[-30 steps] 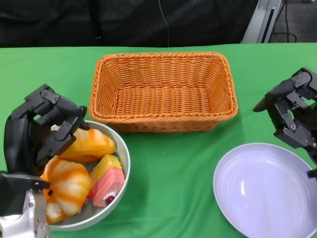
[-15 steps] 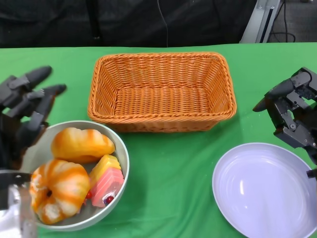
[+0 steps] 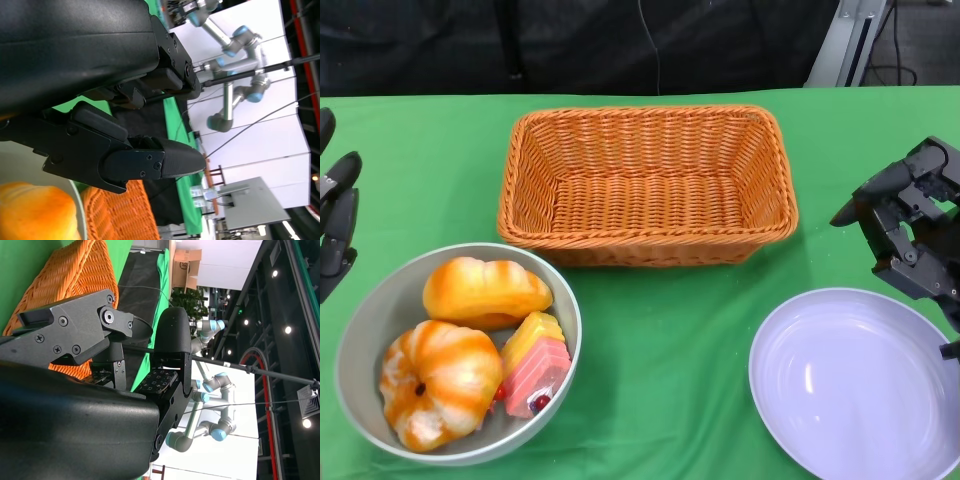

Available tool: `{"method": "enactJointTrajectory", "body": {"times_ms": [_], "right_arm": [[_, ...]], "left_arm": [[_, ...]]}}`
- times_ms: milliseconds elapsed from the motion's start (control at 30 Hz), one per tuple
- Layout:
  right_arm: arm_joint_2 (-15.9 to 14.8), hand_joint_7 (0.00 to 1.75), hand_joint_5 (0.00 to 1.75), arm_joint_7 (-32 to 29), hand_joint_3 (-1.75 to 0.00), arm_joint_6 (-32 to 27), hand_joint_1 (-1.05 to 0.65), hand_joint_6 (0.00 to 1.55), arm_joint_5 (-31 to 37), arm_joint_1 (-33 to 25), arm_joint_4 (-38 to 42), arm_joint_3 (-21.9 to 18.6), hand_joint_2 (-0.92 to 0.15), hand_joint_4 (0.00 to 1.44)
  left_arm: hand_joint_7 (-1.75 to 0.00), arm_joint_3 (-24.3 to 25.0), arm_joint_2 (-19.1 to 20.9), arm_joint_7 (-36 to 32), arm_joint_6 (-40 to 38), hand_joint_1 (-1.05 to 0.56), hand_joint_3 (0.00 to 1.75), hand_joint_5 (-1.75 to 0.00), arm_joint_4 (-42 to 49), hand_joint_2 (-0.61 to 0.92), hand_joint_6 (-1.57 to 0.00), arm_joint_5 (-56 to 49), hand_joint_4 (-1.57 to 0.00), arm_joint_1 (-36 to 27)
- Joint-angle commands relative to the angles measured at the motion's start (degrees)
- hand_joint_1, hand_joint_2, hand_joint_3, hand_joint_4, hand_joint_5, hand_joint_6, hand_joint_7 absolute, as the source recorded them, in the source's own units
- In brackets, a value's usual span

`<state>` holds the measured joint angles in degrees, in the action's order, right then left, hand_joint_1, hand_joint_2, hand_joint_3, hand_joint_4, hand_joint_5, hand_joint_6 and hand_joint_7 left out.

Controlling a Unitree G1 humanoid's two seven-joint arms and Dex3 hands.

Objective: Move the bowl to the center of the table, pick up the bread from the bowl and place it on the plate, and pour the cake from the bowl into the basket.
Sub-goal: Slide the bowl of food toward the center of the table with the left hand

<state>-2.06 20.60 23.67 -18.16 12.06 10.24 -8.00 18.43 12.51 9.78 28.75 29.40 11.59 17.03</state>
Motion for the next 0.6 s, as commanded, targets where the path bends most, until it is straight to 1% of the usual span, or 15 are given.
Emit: {"method": "enactJointTrajectory", "body": {"times_ms": [33, 167, 267, 367, 500, 600], "right_arm": [[-0.38, 1.16, 1.53, -0.29, -0.7, -0.02, -0.11, 0.74, -0.34, -0.73, -0.92, -0.46, -0.77, 0.79], [-0.51, 1.16, 1.54, 0.25, -0.69, 0.74, -0.12, 0.73, -0.44, -0.45, -0.15, -0.54, -0.77, 0.79], [-0.53, 1.16, 1.53, 0.47, -0.69, 0.98, -0.12, 0.74, -0.34, -0.47, 0.16, -0.58, -0.77, 0.79], [-0.49, 1.16, 1.52, 0.86, -0.68, 0.64, -0.13, 0.74, -0.85, -0.39, 0.11, -0.67, -0.77, 0.79], [-0.47, 1.17, 1.53, 0.62, -0.68, 0.96, -0.13, 0.74, -0.37, -0.28, 0.29, -0.76, -0.77, 0.8], [-0.48, 1.17, 1.53, 0.56, -0.68, 1.83, -0.14, 0.73, 0.14, -0.21, 0.71, -0.82, -0.77, 0.79]], "left_arm": [[0.0, -0.12, 2.42, 0.56, -3.92, -0.83, 0.62, 0.0, 1.26, 0.92, -0.37, -0.25, -0.38, -0.24], [0.0, -0.53, 3.19, -0.07, -7.44, -0.82, 0.65, 0.0, 2.26, 0.92, -0.32, -1.03, -0.33, 0.01], [0.0, -0.45, 3.48, -0.72, -9.25, -0.8, 0.65, 0.0, 5.01, 0.92, -0.29, -1.34, -0.29, 1.06], [0.0, -0.23, 3.48, -1.24, -10.02, -0.79, 0.64, 0.0, 6.4, 0.92, -0.27, -1.21, -0.28, 1.74], [0.0, -1.52, 4.34, -4.52, -12.72, -0.8, 0.64, -0.01, 6.54, 0.92, -0.27, -4.63, -0.29, 1.81], [-0.01, -2.83, 5.03, -6.27, -15.42, -0.79, 0.69, -0.01, 5.71, 0.92, -0.29, -7.39, -0.3, 1.44]]}}
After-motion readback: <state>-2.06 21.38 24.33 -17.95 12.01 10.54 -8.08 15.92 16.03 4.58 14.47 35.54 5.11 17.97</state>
